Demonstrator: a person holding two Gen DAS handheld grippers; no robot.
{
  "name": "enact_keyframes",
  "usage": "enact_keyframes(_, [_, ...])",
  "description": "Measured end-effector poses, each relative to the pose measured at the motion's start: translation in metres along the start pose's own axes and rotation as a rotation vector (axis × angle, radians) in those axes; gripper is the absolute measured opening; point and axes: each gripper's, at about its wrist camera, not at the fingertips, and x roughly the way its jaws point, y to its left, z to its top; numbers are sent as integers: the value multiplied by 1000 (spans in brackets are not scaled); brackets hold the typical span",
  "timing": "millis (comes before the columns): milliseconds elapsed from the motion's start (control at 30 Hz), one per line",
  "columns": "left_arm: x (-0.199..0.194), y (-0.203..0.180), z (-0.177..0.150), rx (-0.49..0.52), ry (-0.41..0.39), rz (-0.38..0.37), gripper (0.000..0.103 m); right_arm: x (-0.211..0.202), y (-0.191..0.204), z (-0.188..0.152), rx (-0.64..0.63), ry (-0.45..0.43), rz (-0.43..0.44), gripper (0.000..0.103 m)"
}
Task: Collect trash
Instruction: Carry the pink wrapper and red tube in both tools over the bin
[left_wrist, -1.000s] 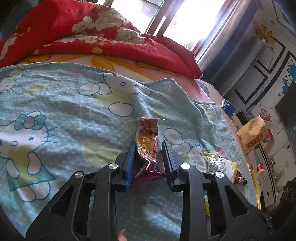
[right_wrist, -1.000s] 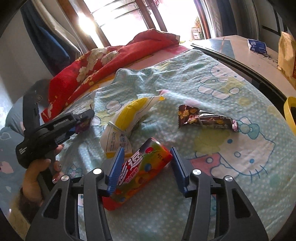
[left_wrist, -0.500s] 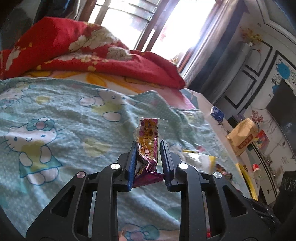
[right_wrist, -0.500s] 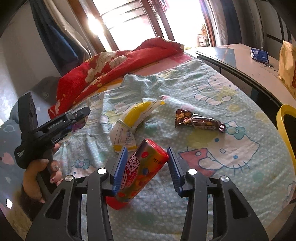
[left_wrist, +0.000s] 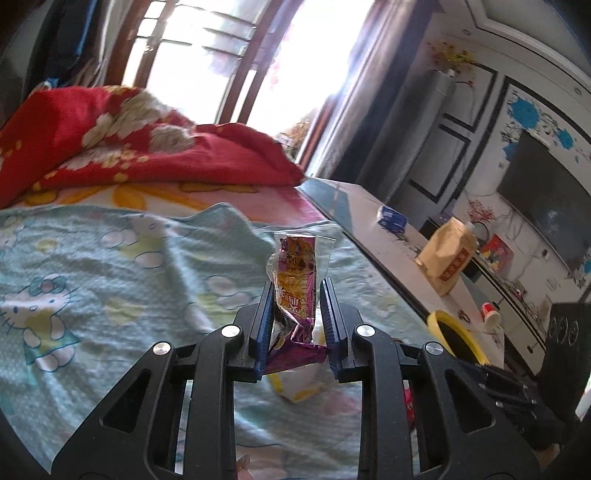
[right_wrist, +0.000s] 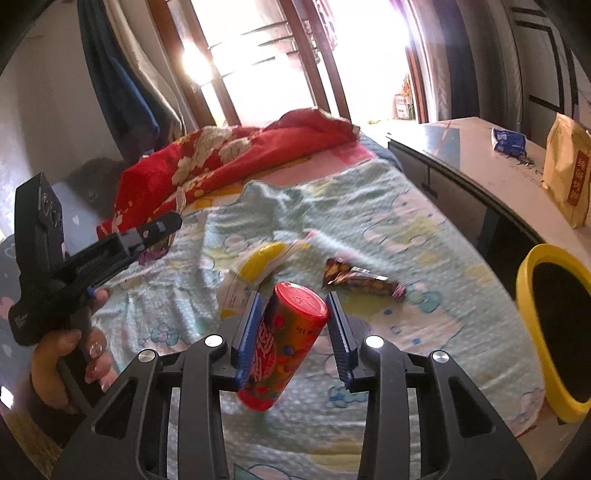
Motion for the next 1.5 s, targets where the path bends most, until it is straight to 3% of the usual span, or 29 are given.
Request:
enact_keyframes(567, [5, -78, -13, 150, 42, -125, 18, -50, -55, 22, 43, -119, -110, 33])
enact_keyframes(1500, [44, -221, -56, 424, 142, -328, 19, -129, -200, 22, 324, -271, -302, 32])
